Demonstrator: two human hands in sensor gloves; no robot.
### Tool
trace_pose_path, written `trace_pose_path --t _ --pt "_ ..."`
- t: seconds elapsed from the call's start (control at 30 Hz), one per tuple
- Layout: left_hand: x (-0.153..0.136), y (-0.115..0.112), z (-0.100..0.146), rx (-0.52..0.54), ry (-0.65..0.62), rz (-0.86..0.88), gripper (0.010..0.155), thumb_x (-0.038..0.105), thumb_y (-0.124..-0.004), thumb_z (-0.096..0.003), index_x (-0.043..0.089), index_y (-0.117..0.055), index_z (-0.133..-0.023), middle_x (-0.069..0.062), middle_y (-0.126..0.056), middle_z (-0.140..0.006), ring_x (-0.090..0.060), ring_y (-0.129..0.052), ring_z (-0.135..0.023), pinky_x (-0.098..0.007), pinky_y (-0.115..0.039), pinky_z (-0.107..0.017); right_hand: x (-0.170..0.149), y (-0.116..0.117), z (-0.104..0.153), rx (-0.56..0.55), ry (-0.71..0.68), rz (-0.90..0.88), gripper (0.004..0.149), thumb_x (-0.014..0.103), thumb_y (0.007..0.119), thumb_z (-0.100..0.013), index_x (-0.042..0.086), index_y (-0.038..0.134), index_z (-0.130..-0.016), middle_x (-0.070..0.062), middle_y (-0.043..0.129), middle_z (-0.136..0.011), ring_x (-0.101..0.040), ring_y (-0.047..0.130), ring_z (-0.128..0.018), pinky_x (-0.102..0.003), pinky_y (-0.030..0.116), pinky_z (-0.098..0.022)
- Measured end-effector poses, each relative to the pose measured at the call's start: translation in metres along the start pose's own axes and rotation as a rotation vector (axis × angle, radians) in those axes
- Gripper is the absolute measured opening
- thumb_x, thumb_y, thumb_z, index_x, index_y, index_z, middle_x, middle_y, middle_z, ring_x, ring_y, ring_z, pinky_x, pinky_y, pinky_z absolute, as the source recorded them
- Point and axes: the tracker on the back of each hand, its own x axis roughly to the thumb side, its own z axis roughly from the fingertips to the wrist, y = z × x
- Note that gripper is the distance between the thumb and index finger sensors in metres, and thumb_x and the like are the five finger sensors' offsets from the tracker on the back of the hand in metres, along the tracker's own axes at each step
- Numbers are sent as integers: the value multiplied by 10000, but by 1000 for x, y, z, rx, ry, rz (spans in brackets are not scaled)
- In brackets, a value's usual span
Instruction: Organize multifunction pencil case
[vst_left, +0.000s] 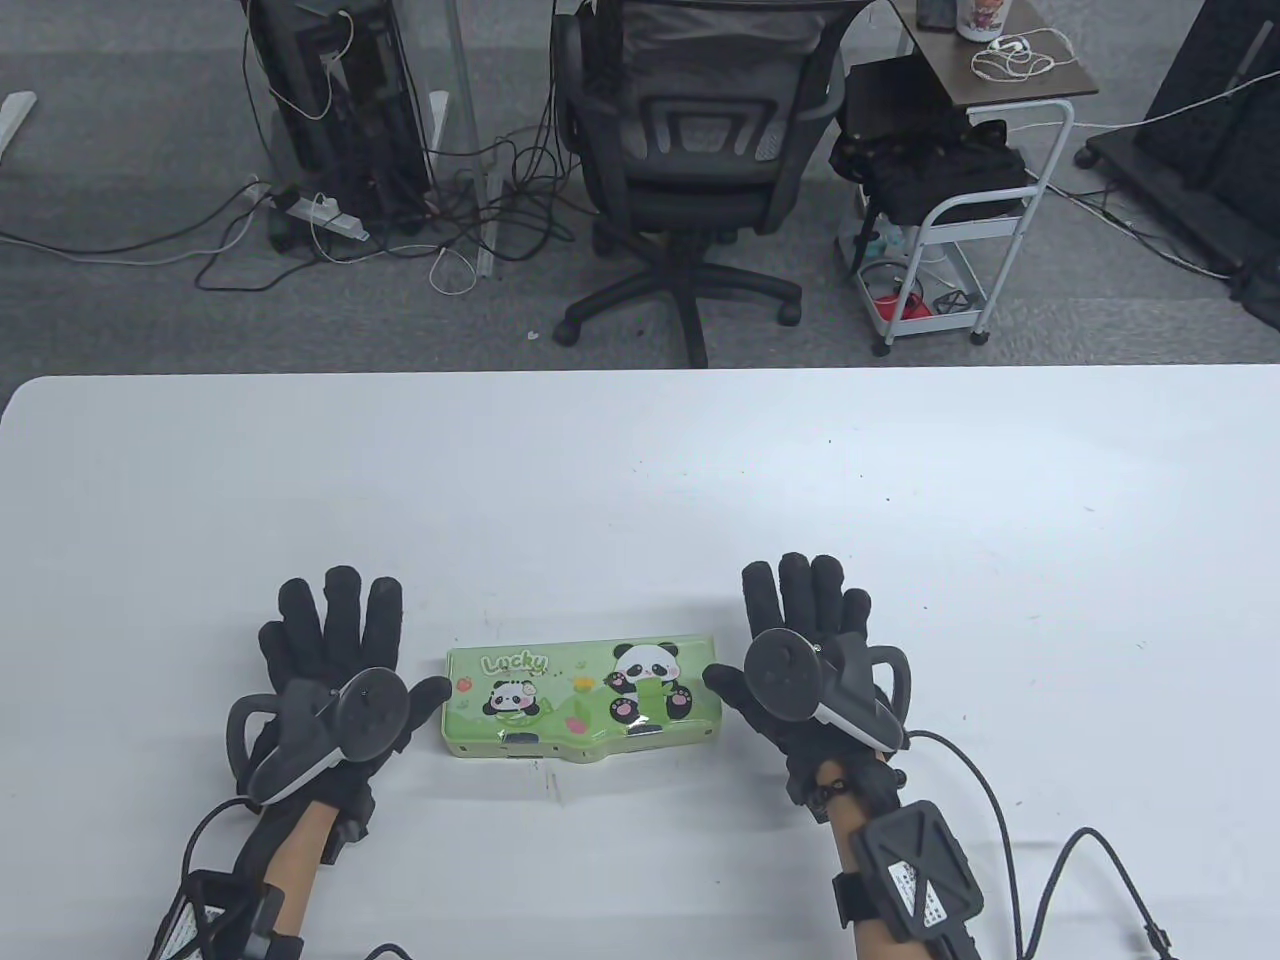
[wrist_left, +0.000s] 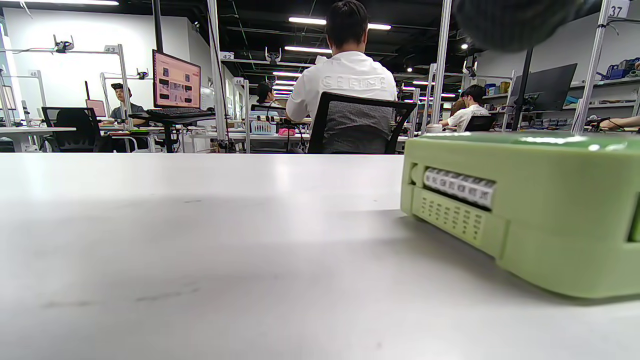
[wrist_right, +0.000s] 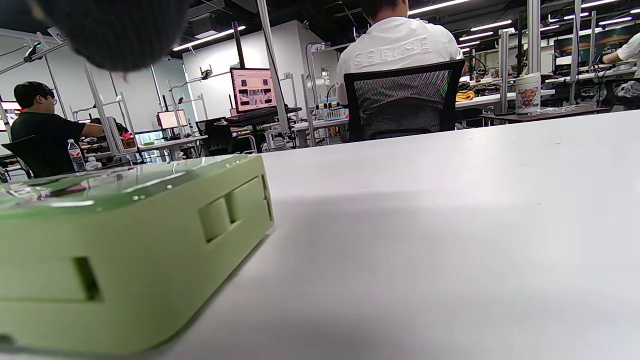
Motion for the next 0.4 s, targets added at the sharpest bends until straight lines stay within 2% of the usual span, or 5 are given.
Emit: trace_pose_path --t 0.4 --pt "1 0 1 0 -3 -5 980 663 -618 -530 174 -67 -1176 -292 -64 -1256 -693 -111 -1059 -817 -262 -672 1 3 -2 18 -3 0 980 579 682 -448 26 230 -1119 -375 189 -1094 -648 197 -977 -775 295 -656"
